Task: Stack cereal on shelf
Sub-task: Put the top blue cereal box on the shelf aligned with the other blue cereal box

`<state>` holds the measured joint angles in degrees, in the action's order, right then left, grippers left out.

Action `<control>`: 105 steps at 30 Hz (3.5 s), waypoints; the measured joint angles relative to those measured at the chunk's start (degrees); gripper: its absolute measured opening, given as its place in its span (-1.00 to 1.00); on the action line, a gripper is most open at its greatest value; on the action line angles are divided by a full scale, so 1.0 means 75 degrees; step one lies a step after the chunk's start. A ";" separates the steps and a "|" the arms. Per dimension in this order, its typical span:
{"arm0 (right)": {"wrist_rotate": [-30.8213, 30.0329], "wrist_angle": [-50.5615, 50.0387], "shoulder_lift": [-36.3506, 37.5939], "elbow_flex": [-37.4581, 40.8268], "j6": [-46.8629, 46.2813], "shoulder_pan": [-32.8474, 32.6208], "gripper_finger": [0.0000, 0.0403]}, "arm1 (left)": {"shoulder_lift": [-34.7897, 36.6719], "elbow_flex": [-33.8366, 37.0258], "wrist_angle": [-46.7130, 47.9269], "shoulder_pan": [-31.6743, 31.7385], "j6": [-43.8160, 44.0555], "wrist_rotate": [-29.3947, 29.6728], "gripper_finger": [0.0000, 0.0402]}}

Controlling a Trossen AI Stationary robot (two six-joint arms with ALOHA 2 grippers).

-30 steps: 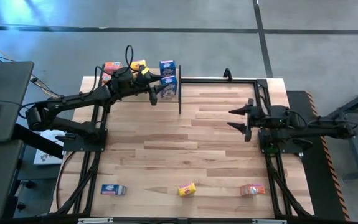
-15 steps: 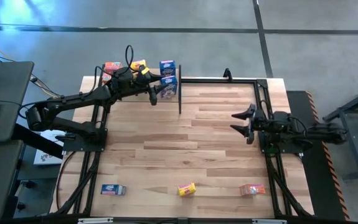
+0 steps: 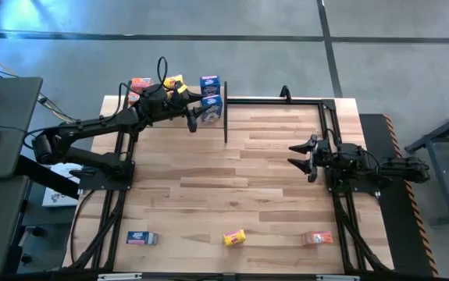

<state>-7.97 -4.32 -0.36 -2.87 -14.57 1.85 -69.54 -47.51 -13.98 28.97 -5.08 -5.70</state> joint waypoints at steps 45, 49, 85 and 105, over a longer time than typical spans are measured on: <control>0.0175 -0.0047 -0.0003 0.0000 -0.0055 0.0000 0.24 | -0.0402 -0.0015 -0.0077 0.0044 -0.0038 0.0247 -0.12; 0.0175 -0.0047 -0.0003 0.0000 -0.0055 -0.0002 0.24 | -0.0408 -0.0014 -0.0070 0.0043 -0.0123 0.0246 -0.12; 0.0172 -0.0048 -0.0005 0.0000 -0.0055 -0.0002 0.24 | 0.0019 0.0015 0.0375 -0.0345 -0.0054 0.1357 0.14; 0.0172 -0.0048 -0.0006 0.0000 -0.0055 -0.0001 0.24 | 0.0570 0.0006 -0.0248 -0.1081 -0.0137 0.1468 0.14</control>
<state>-6.68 -4.67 -0.40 -2.87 -14.98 1.84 -65.27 -47.46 -15.84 20.86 -6.11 5.32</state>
